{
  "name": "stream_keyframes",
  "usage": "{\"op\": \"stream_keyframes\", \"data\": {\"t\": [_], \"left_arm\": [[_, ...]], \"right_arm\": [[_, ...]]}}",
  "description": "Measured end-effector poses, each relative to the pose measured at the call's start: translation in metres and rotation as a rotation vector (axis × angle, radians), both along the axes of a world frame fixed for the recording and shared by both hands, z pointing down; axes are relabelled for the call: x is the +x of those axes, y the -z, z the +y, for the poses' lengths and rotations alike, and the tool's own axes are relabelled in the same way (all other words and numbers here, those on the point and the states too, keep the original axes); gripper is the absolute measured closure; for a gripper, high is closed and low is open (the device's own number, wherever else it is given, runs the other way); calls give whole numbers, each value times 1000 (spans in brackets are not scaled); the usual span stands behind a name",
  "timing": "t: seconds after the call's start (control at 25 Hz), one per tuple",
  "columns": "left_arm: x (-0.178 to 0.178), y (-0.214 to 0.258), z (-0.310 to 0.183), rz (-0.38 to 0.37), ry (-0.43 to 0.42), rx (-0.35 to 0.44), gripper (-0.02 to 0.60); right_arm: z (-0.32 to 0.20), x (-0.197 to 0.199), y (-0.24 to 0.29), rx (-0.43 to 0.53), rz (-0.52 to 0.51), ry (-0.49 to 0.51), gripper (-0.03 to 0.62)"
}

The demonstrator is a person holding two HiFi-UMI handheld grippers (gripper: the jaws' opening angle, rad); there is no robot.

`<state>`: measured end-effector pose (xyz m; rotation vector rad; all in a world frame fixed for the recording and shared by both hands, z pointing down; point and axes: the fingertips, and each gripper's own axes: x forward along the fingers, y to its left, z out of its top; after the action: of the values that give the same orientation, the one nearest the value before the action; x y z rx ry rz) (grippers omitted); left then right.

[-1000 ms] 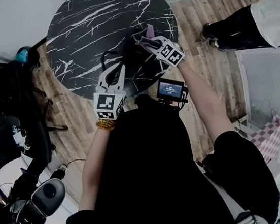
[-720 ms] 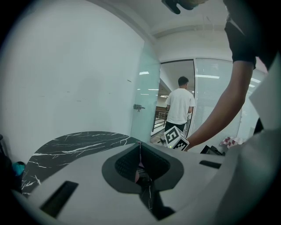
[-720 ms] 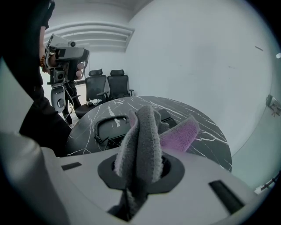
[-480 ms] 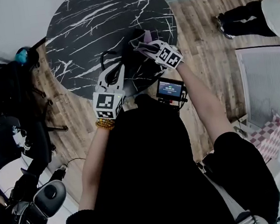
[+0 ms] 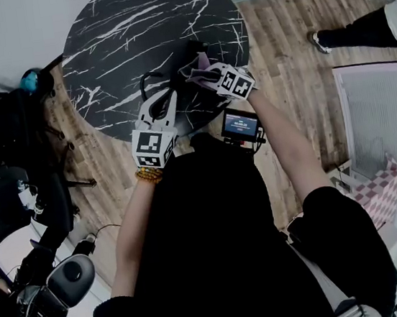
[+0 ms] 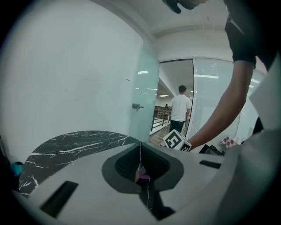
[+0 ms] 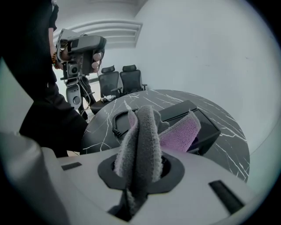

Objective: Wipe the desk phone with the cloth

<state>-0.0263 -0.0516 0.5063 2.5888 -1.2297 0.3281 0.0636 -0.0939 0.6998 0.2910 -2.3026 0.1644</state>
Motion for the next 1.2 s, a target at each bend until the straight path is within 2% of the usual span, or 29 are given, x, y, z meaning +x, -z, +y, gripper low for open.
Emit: {"op": "stream_keyframes", "data": {"t": [0.56, 0.8, 0.96, 1.08, 1.2], "left_arm": [[-2, -1, 1, -4, -3, -4, 565], [-6, 2, 1, -5, -1, 3, 565], [-7, 5, 2, -6, -1, 11, 565], [-8, 8, 0, -2, 1, 20, 565], [-9, 12, -4, 6, 7, 31, 565]], "right_arm": [[28, -12, -17, -101, 5, 90, 531], [44, -14, -18, -113, 63, 144, 531], [48, -19, -14, -141, 17, 164, 531], [44, -23, 3, -116, -22, 170, 531], [24, -28, 36, -22, -87, 136, 530]]}}
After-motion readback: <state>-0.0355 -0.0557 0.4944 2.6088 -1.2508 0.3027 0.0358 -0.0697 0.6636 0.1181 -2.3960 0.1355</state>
